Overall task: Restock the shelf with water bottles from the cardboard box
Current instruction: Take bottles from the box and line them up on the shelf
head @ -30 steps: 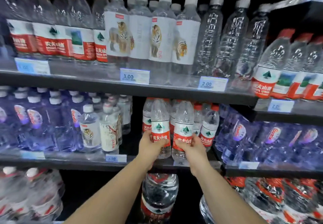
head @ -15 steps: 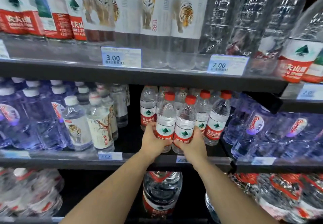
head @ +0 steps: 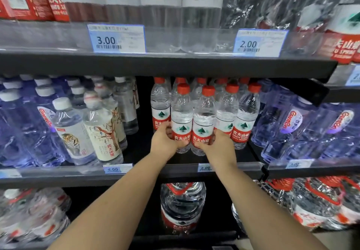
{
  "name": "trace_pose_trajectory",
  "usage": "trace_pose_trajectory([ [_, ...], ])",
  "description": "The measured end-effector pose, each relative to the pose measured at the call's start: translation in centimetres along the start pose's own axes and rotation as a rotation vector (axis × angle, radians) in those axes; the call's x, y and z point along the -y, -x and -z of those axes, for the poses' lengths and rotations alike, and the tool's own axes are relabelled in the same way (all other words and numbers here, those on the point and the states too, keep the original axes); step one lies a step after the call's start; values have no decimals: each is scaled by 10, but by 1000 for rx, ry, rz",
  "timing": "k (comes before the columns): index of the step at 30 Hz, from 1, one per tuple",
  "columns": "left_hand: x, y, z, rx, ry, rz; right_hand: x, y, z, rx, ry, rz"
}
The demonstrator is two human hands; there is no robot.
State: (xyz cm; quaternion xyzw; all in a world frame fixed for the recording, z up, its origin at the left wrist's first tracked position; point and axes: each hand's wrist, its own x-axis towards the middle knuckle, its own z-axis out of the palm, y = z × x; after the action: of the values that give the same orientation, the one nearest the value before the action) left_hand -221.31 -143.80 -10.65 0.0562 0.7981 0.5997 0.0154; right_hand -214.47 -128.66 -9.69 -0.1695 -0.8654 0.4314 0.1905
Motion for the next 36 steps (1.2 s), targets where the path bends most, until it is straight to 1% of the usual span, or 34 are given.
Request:
trace_pose_trajectory([
  [4,-1,-9,0,-9,6,3,3,-7,-1,-30,116,20],
  [7,2,-7,1,0,42,4,1,-7,-3,-63,145,-28],
  [11,-2,-7,3,65,58,11,0,-9,-7,-94,210,-46],
  [13,-4,-5,2,78,44,11,0,-9,-9,-102,195,-50],
  [17,-9,9,0,-1,-22,5,-1,2,-4,-110,97,-2],
  [19,-15,20,2,-70,-45,-31,0,13,6,-101,109,65],
  [21,-22,36,3,-89,-103,-107,1,26,21,-84,166,135],
  [23,-33,57,1,-52,-195,-192,3,45,43,-53,245,171],
  [27,-64,114,-20,73,-553,-371,2,97,106,-43,427,200],
  [29,-79,145,-38,146,-667,-483,-6,125,141,-54,511,189],
  [33,-95,209,-95,296,-771,-671,-46,187,210,-95,604,116],
  [36,-90,258,-151,432,-768,-735,-97,228,257,-81,622,-36],
])
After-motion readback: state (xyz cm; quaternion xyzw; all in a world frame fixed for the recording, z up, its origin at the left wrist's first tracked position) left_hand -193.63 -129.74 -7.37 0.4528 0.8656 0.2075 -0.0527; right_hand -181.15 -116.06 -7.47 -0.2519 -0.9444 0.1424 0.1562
